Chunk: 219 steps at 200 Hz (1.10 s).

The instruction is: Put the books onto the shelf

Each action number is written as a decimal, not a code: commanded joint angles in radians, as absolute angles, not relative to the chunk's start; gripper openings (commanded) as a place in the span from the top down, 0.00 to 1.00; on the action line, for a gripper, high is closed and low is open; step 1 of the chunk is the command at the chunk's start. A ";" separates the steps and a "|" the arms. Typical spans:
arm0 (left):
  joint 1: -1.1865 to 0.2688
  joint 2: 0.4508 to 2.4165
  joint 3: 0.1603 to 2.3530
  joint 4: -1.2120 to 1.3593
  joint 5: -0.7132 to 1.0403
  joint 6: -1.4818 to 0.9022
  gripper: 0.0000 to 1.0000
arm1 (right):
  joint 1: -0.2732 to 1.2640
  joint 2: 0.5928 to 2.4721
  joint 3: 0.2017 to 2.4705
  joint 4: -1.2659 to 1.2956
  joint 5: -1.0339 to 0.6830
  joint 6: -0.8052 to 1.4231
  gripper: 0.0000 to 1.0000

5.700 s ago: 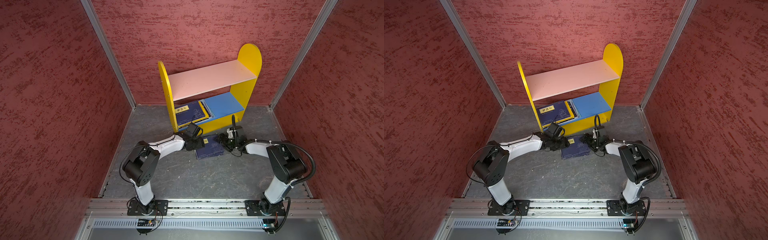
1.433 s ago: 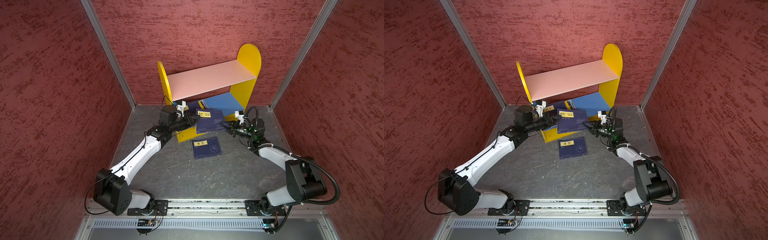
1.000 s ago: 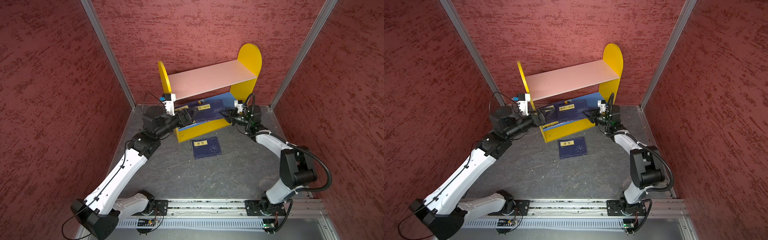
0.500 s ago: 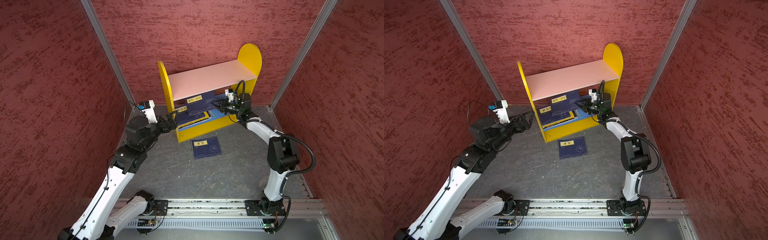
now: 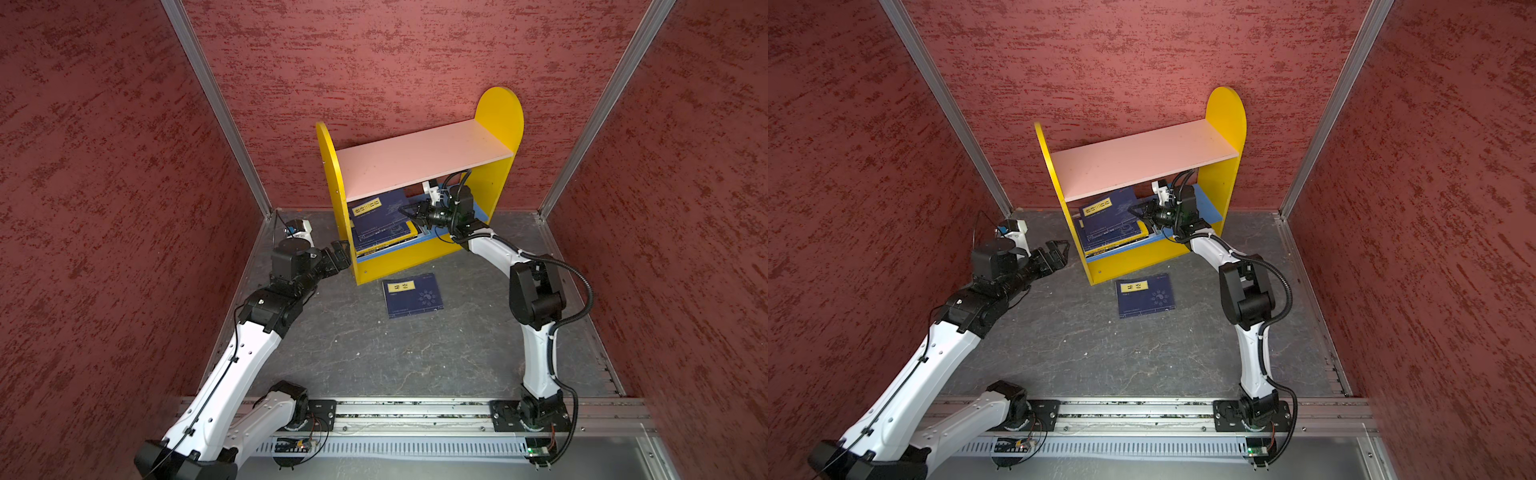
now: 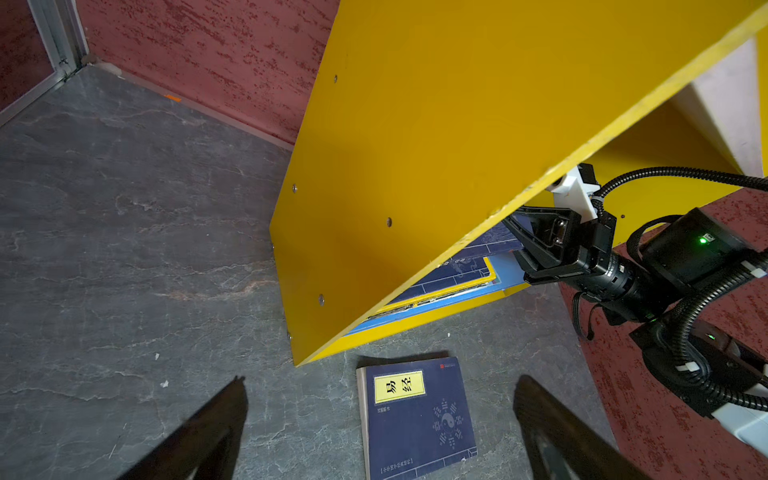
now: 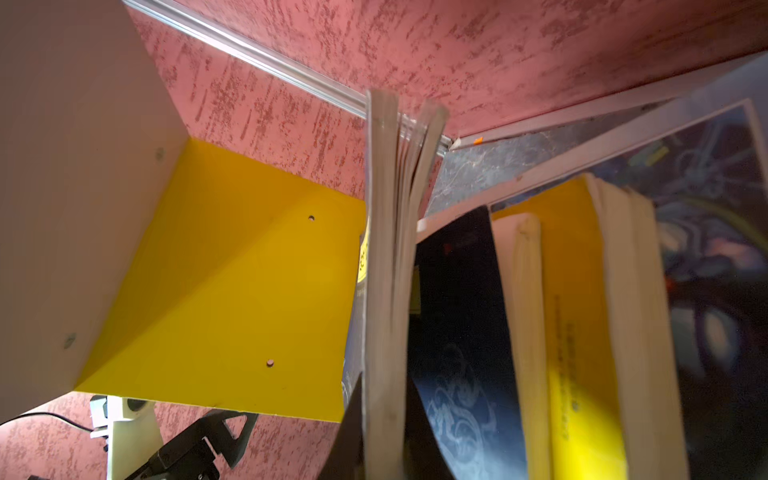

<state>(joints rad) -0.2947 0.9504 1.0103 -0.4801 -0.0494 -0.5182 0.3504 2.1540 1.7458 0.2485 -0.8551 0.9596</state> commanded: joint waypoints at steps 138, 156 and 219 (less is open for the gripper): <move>-0.258 1.135 1.013 -0.354 0.057 -0.585 0.01 | 0.380 2.124 1.703 0.258 -0.922 0.919 0.87; -0.258 1.156 1.023 -0.348 0.064 -0.589 0.01 | 0.383 2.126 1.699 0.265 -0.917 0.923 0.87; -0.261 1.208 1.036 -0.325 0.053 -0.609 0.01 | 0.388 2.141 1.699 0.266 -0.890 0.929 0.86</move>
<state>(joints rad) -0.2630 1.1881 1.0039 -0.3676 0.0547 -0.5945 0.3702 2.1567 1.7008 0.2211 -0.8948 0.9348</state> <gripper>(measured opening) 0.994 0.137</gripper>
